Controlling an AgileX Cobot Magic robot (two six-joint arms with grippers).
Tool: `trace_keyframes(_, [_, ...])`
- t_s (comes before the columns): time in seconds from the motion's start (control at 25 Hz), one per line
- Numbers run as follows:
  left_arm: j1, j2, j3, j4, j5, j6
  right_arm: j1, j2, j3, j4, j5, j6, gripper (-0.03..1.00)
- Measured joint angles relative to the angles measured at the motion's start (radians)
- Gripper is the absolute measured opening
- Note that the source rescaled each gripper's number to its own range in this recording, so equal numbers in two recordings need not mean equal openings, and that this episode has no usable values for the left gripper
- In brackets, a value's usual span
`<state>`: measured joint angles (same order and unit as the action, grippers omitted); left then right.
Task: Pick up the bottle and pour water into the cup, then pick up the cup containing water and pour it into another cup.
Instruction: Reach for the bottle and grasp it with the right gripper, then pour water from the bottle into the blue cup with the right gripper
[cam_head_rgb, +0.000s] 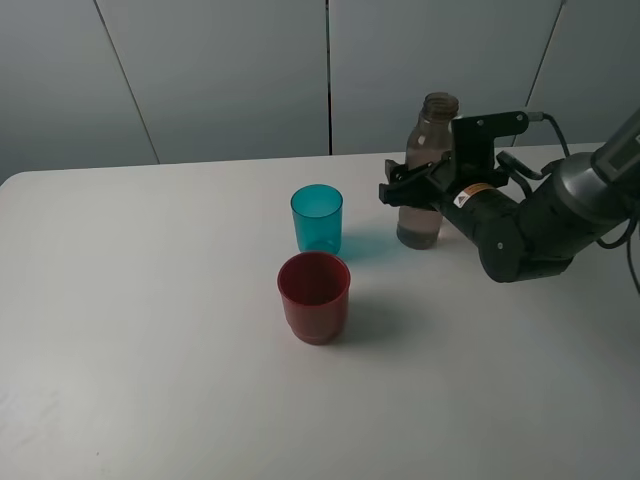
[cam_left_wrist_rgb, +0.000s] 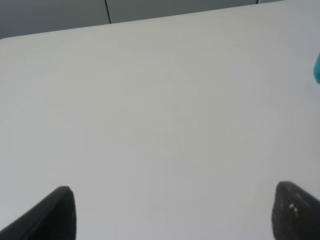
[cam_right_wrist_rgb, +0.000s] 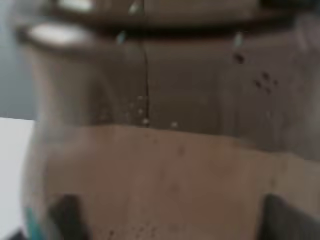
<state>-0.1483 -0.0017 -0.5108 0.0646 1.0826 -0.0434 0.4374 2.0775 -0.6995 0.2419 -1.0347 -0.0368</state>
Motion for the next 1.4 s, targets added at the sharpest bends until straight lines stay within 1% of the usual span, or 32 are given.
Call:
trace_keyframes(0.04, [0.000, 0.000, 0.000, 0.000, 0.000, 0.000, 0.000, 0.000, 0.000, 0.004, 0.000, -0.004, 0.03])
trace_keyframes(0.08, [0.000, 0.000, 0.000, 0.000, 0.000, 0.000, 0.000, 0.000, -0.001, 0.004, 0.000, -0.007, 0.00])
trace_keyframes(0.6, [0.000, 0.000, 0.000, 0.000, 0.000, 0.000, 0.000, 0.000, -0.003, 0.008, 0.004, -0.009, 0.00])
trace_keyframes(0.88, [0.000, 0.000, 0.000, 0.000, 0.000, 0.000, 0.001, -0.006, -0.006, 0.006, 0.024, -0.062, 0.00])
trace_keyframes(0.92, [0.000, 0.000, 0.000, 0.000, 0.000, 0.000, 0.001, -0.014, -0.006, 0.006, 0.038, -0.079, 0.00])
trace_keyframes(1.0, [0.000, 0.000, 0.000, 0.000, 0.000, 0.000, 0.001, -0.037, -0.006, 0.008, 0.077, -0.150, 0.00])
trace_keyframes(1.08, [0.000, 0.000, 0.000, 0.000, 0.000, 0.000, 0.001, -0.068, -0.006, 0.012, 0.137, -0.221, 0.00])
trace_keyframes(1.2, [0.000, 0.000, 0.000, 0.000, 0.000, 0.000, 0.001, -0.127, -0.030, 0.012, 0.259, -0.352, 0.00])
trace_keyframes(1.28, [0.000, 0.000, 0.000, 0.000, 0.000, 0.000, 0.001, -0.165, -0.051, 0.012, 0.317, -0.438, 0.00])
trace_keyframes(1.4, [0.000, 0.000, 0.000, 0.000, 0.000, 0.000, 0.001, -0.195, -0.055, 0.014, 0.351, -0.559, 0.00])
